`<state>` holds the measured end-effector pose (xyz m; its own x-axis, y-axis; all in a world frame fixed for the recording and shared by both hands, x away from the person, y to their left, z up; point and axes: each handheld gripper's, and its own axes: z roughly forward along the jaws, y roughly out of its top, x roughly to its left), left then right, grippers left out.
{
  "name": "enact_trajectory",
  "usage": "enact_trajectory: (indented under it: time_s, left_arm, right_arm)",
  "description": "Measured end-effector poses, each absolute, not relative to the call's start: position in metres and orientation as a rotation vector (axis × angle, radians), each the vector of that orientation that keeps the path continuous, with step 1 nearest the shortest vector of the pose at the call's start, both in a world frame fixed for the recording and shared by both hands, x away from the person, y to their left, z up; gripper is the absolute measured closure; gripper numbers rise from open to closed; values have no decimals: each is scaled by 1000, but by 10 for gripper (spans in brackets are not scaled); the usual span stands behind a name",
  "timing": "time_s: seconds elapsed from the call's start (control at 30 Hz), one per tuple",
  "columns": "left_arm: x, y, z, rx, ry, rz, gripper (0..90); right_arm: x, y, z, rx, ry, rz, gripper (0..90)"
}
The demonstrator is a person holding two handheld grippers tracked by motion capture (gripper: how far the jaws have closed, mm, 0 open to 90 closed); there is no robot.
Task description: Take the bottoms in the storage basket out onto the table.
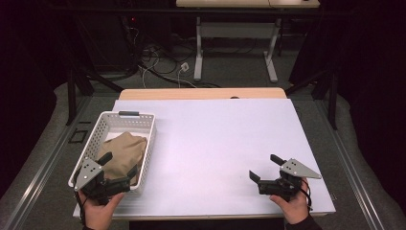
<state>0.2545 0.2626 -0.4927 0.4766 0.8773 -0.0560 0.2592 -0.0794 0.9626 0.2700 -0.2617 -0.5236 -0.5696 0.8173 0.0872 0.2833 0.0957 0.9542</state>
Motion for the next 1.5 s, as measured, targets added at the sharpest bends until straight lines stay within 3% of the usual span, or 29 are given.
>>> enact_trajectory:
  time_s: [1.23,1.5]
  left_arm:
    - [267,281,-472,1670,1079,637,5]
    - [273,279,-464,1745,1085,628,5]
  right_arm:
    - [271,-256,-529,1071,1951,1478,7]
    - [271,-254,-530,1080,1955,1475,11]
